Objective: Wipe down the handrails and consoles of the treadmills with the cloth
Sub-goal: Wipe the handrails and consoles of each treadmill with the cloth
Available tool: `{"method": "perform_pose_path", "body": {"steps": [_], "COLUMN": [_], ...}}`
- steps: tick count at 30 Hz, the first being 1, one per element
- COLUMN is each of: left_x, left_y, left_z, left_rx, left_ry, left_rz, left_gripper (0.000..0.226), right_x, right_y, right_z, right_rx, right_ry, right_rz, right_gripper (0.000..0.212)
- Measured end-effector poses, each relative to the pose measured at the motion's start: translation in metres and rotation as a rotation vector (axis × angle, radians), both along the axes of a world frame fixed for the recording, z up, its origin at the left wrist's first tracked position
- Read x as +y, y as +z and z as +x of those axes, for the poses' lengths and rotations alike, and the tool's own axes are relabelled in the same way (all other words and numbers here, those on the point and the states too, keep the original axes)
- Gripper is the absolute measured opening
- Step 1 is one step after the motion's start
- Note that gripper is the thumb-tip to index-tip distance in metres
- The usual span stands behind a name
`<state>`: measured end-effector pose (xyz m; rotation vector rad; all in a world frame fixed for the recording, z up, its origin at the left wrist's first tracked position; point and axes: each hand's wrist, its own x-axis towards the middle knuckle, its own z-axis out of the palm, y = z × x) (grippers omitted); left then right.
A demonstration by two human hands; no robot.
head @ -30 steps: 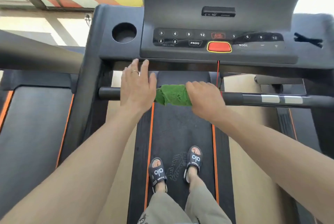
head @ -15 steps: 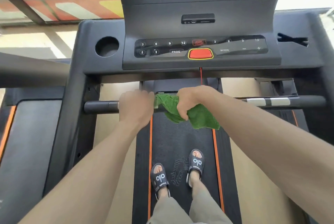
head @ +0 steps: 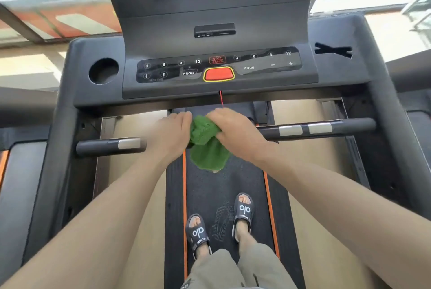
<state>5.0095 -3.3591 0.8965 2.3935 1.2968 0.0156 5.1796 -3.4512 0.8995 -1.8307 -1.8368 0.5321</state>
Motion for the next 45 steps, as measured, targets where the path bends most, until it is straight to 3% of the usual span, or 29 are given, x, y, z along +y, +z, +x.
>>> {"method": "perform_pose_path", "body": {"steps": [3, 6, 8, 12, 16, 19, 22, 26, 31, 34, 37, 42, 44, 45], "left_x": [-0.006, -0.011, -0.013, -0.022, -0.019, -0.013, -0.011, -0.012, -0.016, -0.014, -0.014, -0.015, -0.016, -0.016], "left_y": [0.018, 0.024, 0.018, -0.001, -0.005, -0.001, 0.001, -0.005, -0.006, -0.006, -0.003, -0.006, -0.006, -0.006], "left_z": [0.031, 0.053, 0.064, 0.071, 0.066, 0.062, 0.058, 0.049, 0.053, 0.055, 0.055, 0.056, 0.055, 0.055], "left_rx": [-0.163, -0.215, -0.127, 0.094, 0.122, 0.051, 0.049, 0.089, 0.062, 0.049, 0.026, 0.008, -0.017, -0.024], "left_ry": [-0.015, -0.009, -0.069, -0.204, -0.294, -0.340, -0.379, -0.410, -0.407, -0.406, -0.415, -0.412, -0.401, -0.397], "left_rz": [-0.067, -0.169, -0.235, -0.331, -0.306, -0.380, -0.413, -0.365, -0.320, -0.333, -0.337, -0.309, -0.306, -0.306], "left_gripper": [0.043, 0.037, 0.031, 0.045, 0.031, 0.024, 0.029, 0.044, 0.036, 0.035, 0.037, 0.038, 0.037, 0.037], "right_x": [-0.015, -0.033, -0.042, -0.050, -0.045, -0.037, -0.027, -0.029, -0.048, -0.039, -0.024, -0.011, -0.009, -0.011], "right_y": [0.035, 0.045, 0.040, 0.014, 0.006, 0.002, 0.016, 0.064, 0.095, 0.081, 0.056, 0.030, 0.031, 0.031], "right_z": [0.027, 0.063, 0.081, 0.074, 0.059, 0.056, 0.066, 0.084, 0.079, 0.066, 0.043, 0.048, 0.048, 0.044], "right_rx": [0.512, 0.714, 0.538, -0.105, -0.333, -0.450, -0.338, 0.056, -0.116, 0.057, 0.286, 0.505, 0.534, 0.429], "right_ry": [-0.448, -0.630, -0.545, -0.222, -0.071, 0.029, -0.137, -0.457, -0.429, -0.500, -0.619, -0.811, -0.734, -0.600], "right_rz": [0.058, 0.059, -0.050, -0.259, -0.323, -0.324, -0.319, -0.421, -0.552, -0.544, -0.596, -0.468, -0.449, -0.447], "right_gripper": [0.023, 0.017, 0.020, 0.064, 0.081, 0.073, 0.045, 0.042, 0.037, 0.029, 0.039, 0.048, 0.062, 0.067]}}
